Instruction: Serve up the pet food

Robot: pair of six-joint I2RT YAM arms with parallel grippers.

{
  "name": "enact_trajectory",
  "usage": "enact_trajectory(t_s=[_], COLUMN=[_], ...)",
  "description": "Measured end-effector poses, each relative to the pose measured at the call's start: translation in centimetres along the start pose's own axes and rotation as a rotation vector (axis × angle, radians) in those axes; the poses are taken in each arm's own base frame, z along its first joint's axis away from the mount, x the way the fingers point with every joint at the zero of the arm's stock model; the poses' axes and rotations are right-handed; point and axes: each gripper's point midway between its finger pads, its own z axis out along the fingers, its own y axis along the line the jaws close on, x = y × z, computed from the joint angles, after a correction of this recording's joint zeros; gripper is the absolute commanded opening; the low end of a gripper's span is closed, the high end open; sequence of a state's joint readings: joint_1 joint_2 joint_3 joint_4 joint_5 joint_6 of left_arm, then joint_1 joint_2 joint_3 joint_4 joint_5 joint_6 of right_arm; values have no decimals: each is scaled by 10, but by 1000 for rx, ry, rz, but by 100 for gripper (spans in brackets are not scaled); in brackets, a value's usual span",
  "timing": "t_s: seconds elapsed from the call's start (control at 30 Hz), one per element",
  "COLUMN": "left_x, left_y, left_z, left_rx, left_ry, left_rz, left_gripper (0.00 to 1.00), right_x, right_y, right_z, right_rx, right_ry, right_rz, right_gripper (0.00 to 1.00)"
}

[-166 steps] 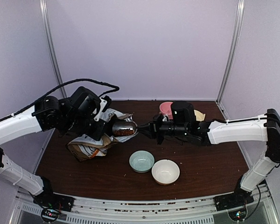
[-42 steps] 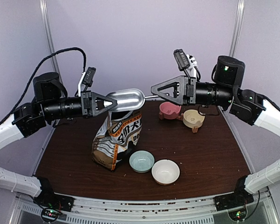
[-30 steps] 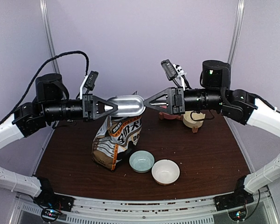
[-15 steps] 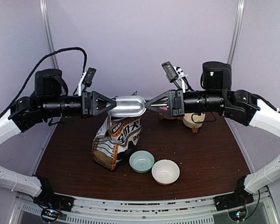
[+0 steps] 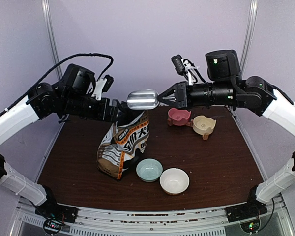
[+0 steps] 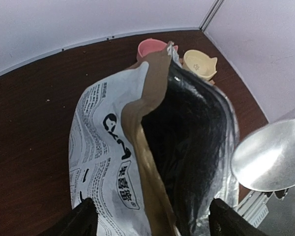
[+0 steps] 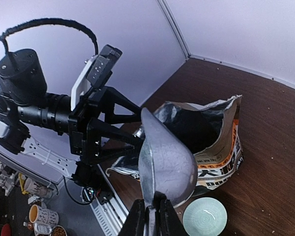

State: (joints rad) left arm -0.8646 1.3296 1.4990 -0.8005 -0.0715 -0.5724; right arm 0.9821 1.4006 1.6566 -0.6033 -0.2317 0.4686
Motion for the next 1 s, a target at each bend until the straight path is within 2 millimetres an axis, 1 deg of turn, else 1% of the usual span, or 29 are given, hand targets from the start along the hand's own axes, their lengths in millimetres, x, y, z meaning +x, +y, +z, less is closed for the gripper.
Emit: enact_trajectory(t_s=[0.07, 0.1, 0.13, 0.2, 0.23, 0.33, 0.43, 0.5, 0.6, 0.67, 0.7, 0.73, 0.8, 0.83, 0.9, 0.93, 1.0], left_x=[7, 10, 12, 11, 10, 12, 12, 14, 18, 20, 22, 23, 28, 32, 37, 41, 55], left_y=[5, 7, 9, 9, 8, 6, -8, -20, -38, -47, -47, -45, -34, -23, -8, 4, 34], left_z=[10, 13, 15, 19, 20, 26, 32, 36, 43, 45, 46, 46, 47, 46, 42, 41, 41], left_rx=[-31, -42, -51, -56, -55, -45, 9, 43, 84, 105, 101, 96, 59, 26, -7, -25, -61], left_ry=[34, 47, 57, 63, 61, 69, 56, 54, 50, 38, 34, 24, 11, -12, -34, -45, -51], left_rz=[21, 29, 33, 51, 57, 74, 101, 130, 170, 191, 188, 180, 156, 116, 69, 30, -64], left_gripper=[59, 49, 34, 8, 0, 0, 0, 0, 35, 50, 59, 66, 80, 82, 83, 83, 81], right_x=[7, 10, 13, 21, 24, 31, 46, 59, 92, 119, 129, 134, 135, 134, 136, 137, 141], right_y=[-7, -10, -14, -21, -24, -33, -54, -70, -99, -123, -131, -138, -142, -143, -143, -142, -141], right_z=[10, 16, 22, 34, 40, 56, 72, 90, 117, 134, 138, 141, 144, 144, 147, 151, 158], right_rx=[43, 62, 86, 129, 151, 211, 308, 375, 464, 520, 539, 551, 548, 541, 527, 516, 493], right_ry=[42, 64, 88, 139, 163, 214, 285, 336, 438, 518, 547, 562, 567, 566, 570, 572, 574], right_rz=[-15, -24, -32, -48, -57, -85, -111, -122, -134, -134, -132, -128, -114, -107, -100, -95, -87], right_gripper=[0, 0, 0, 0, 0, 0, 0, 0, 0, 0, 0, 0, 0, 0, 0, 0, 0])
